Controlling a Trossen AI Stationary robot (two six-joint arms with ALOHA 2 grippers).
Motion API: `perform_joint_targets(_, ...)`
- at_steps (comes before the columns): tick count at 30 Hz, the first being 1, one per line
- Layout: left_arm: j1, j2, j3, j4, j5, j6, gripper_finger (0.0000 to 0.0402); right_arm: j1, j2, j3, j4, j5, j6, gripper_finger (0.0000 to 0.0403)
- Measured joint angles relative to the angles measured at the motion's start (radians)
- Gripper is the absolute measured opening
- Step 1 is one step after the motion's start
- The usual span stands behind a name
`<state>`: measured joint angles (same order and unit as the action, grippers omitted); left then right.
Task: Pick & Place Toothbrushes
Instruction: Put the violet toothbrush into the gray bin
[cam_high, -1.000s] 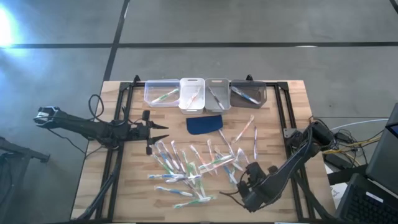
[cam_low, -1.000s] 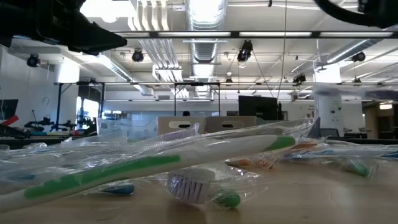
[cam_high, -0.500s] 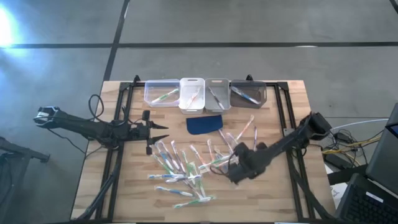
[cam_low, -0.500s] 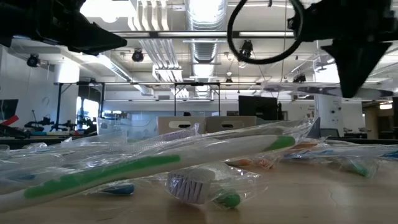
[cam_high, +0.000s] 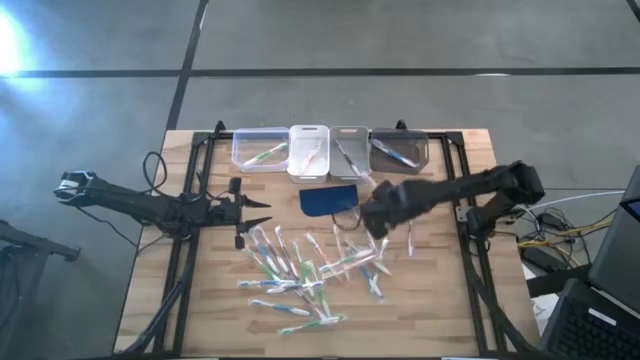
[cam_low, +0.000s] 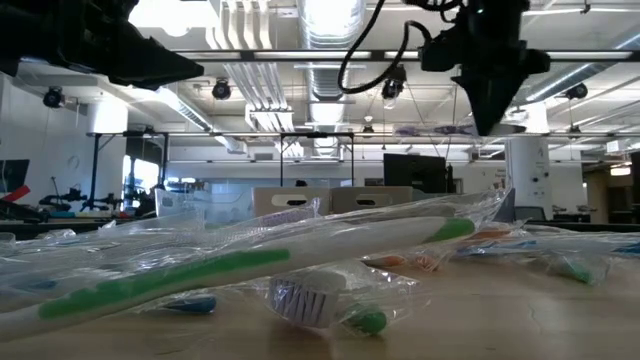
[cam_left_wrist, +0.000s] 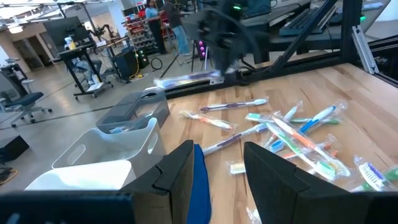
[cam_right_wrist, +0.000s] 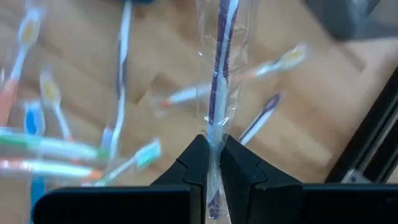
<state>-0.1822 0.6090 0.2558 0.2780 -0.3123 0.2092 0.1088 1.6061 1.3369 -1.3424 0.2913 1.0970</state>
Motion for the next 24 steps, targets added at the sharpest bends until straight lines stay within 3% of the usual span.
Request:
perform_joint_targets(7, 0.0, 0.0, 0.0, -0.005, 0.0, 0.0, 0.0147, -0.235, -0.051, 0.0, 0.141, 0.006, -0.213, 0.0023)
perform_joint_targets(13, 0.0, 0.0, 0.0, -0.005, 0.0, 0.0, 0.0147, -0.412, -0.037, 0.005, 0.32, -0.11, -0.446, 0.0023)
perform_joint_targets(24, 0.0, 0.0, 0.0, -0.007, 0.0, 0.0, 0.0147, -0.566, 0.052, 0.081, 0.352, -0.181, -0.608, 0.0022)
